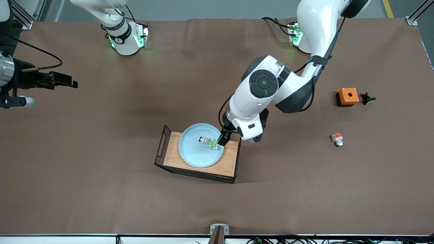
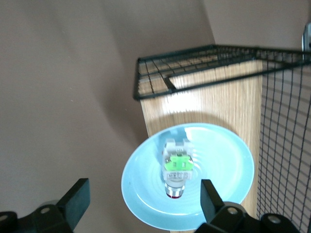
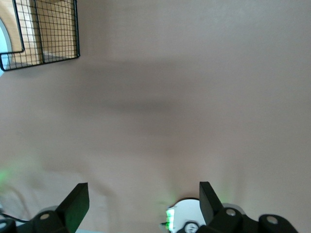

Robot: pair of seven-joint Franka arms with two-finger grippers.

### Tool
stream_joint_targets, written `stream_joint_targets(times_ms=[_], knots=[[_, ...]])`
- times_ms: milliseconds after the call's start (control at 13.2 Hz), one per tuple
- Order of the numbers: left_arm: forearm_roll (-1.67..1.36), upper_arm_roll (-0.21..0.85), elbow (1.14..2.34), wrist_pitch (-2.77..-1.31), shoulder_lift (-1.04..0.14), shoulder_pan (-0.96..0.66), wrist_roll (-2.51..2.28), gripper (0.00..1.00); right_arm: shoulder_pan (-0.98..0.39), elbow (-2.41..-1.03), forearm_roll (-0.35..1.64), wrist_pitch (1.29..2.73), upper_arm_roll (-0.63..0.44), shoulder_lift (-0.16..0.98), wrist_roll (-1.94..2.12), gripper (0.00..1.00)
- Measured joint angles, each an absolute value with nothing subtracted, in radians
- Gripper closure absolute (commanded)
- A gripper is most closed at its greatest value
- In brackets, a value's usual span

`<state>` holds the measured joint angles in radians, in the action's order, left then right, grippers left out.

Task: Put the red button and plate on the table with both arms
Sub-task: 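Lower the left gripper and grasp the green-and-white button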

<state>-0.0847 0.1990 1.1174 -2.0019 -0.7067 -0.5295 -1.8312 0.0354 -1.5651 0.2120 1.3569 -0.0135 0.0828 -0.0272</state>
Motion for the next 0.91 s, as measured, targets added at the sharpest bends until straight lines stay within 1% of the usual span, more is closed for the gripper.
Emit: stream_joint_targets(times_ms=[151,377,679,906], knots=[[-0.085,0.198,1.081,-2.025,-0.743,-0.544,-1.831,0.0,0.027,-1.565,0.22,1.365,-0.013,0.099,-0.073,0.0],[-0.085,0.195,1.067,-2.081,-0.776,-0.552,-1.823,0.0,0.01,-1.565,0.221,1.368,-0.011,0.106,-0.112,0.0],[-0.085,0.138,1.061,-2.124,-0.808,-0.6,-1.805,0.0,-0.006,-1.565,0.223,1.368,-0.01,0.107,-0.173,0.0],[-0.085,0.119,1.057,-2.147,-0.828,-0.626,-1.805,0.0,-0.057,-1.564,0.225,1.385,-0.009,0.107,-0.278,0.0]])
